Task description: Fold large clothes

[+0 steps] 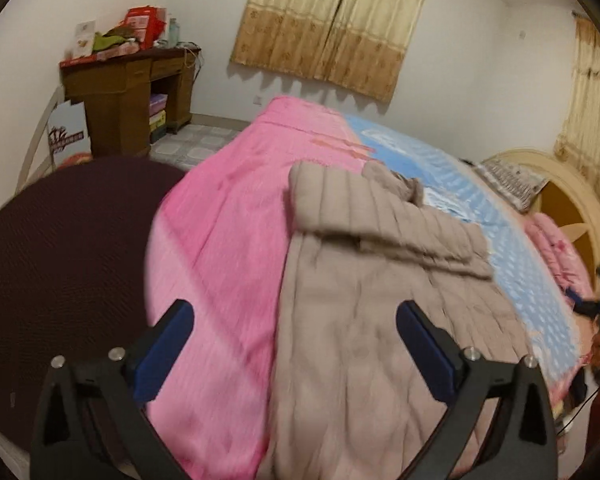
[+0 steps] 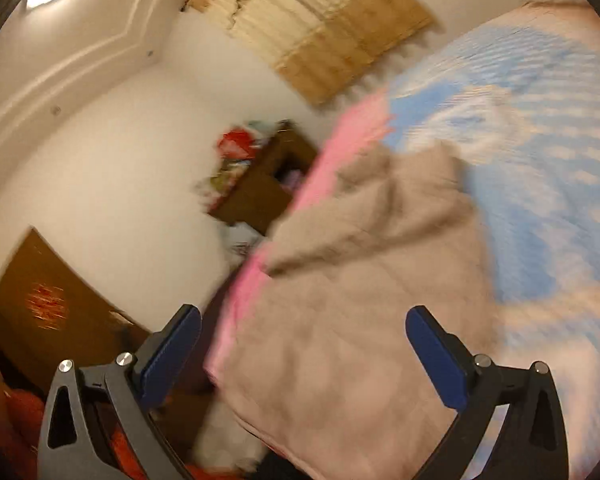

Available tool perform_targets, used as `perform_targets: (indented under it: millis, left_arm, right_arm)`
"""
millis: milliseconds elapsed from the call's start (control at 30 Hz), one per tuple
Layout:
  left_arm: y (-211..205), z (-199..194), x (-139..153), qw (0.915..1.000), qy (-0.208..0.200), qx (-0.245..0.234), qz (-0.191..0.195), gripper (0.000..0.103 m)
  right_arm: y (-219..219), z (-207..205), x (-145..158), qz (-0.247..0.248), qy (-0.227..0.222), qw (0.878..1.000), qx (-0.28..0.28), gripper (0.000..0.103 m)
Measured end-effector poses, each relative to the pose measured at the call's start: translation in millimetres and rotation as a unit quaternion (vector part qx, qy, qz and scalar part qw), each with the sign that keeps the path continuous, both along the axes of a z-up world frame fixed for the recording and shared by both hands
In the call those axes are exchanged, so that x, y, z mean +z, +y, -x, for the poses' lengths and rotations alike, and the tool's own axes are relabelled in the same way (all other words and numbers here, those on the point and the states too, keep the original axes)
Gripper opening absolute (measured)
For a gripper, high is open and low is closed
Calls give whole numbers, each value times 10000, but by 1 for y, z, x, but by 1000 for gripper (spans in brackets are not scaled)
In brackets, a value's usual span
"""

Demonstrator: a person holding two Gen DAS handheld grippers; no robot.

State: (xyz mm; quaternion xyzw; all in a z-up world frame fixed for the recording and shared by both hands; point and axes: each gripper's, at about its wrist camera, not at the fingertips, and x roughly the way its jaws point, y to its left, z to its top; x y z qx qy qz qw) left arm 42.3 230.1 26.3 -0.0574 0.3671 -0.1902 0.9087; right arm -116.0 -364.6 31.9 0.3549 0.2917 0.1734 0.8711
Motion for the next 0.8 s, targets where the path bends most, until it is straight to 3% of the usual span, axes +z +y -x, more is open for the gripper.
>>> perform_targets:
  millis: [100,200,300,400,500,533,567,600,633,733,800]
  left_arm:
    - [-55,-57,6,9997,-170,-160,-83,103]
    - [-113,-118,13,9992,-375,-143,-35,103]
    - [-159,-177,5,9998,-215,-16,-47,103]
    - [-192,-213,-23,9994,56,-34,-336,103]
    - [-200,-227,-82,9939,812,84,-737,101]
    - [-197,-222,-104,9915,911,76,-924,101]
    - [-194,-214,-118,9900,836,94,-1129,103]
    - [-189,-204,-129,9897,657,77,-1268,103]
    - [-177,-195,-133,9908,556,31,-1234,103]
    - [-159,-194,-129,9923,722,68,-999,103]
    - [-159,-194,-127,9918,743,10,-1040,103]
  right_arm:
    - [18,-111,9,160,390,9991,109,102]
    - [45,-234,10,1064,794,9911,-47,102]
    - [62,-334,1,1797,1176,9759,-387,102]
    - [65,-407,-27,1802,1760,9643,-822,102]
    - [62,-438,-60,1947,2291,9464,-1180,102]
    - [62,-439,-73,1980,2507,9414,-1081,95]
    - [61,-439,-90,2006,2801,9347,-877,62]
    - [59,-437,-99,1916,2882,9354,-728,38]
    - [54,-429,-109,1833,2950,9359,-591,22]
    - [37,-385,-113,2040,2698,9395,-550,18]
    - [26,-355,-118,1828,2524,9485,-561,16]
